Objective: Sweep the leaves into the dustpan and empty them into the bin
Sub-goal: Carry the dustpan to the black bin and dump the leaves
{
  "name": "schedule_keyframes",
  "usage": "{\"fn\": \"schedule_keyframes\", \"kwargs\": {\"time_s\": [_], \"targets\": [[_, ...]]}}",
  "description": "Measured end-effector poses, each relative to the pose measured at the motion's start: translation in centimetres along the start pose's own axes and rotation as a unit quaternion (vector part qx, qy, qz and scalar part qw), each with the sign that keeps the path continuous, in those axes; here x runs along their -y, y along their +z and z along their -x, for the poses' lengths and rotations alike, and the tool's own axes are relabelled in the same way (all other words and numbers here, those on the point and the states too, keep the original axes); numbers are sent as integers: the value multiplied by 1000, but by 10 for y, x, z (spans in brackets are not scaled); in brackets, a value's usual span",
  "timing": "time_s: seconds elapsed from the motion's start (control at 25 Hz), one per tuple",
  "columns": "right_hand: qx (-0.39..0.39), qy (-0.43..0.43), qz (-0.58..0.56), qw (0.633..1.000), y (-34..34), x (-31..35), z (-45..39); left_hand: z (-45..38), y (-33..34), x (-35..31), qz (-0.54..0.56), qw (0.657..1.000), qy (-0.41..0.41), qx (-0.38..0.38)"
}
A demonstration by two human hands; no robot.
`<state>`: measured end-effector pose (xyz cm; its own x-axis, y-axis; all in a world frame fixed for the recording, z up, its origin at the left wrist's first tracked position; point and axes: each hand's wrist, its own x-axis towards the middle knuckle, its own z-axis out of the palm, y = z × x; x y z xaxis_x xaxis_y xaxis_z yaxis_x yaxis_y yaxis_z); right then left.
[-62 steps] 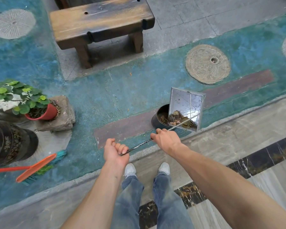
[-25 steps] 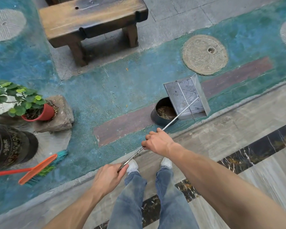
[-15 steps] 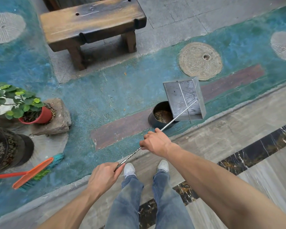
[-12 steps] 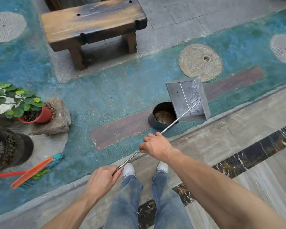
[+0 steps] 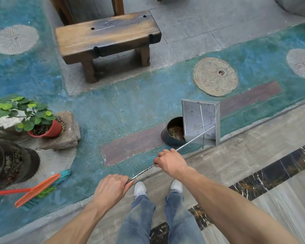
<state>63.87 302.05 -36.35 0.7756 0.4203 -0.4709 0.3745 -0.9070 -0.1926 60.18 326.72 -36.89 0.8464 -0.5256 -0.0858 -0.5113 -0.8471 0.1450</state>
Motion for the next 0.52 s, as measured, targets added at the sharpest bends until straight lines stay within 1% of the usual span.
{"fn": "schedule_keyframes", "kwargs": {"time_s": [0.12, 0.2, 0.24, 0.28, 0.36, 0.4, 0.48, 0.52], "targets": [[-13, -12, -10, 1000, 7, -1, 1, 11, 3, 0, 15, 999, -7, 48], [0, -32, -1, 999, 5, 3, 1, 17, 2, 0, 25, 998, -5, 51], [11, -29, -7, 999, 2, 4, 0, 18, -1, 2, 34, 998, -6, 51], [4, -22, -18, 1000, -1, 2, -1, 15, -4, 2, 43, 998, -7, 47], [-41, -26, -25, 999, -4, -2, -3, 11, -10, 4, 56, 998, -17, 23], [-38, -34, -12, 999, -7, -4, -6, 10, -12, 6, 59, 998, -19, 11], [1, -44, 12, 999, -7, 0, -10, 14, -13, 11, 62, 998, -18, -3], [7, -42, 15, 999, -6, 3, -12, 13, -13, 14, 54, 998, -12, -8]]}}
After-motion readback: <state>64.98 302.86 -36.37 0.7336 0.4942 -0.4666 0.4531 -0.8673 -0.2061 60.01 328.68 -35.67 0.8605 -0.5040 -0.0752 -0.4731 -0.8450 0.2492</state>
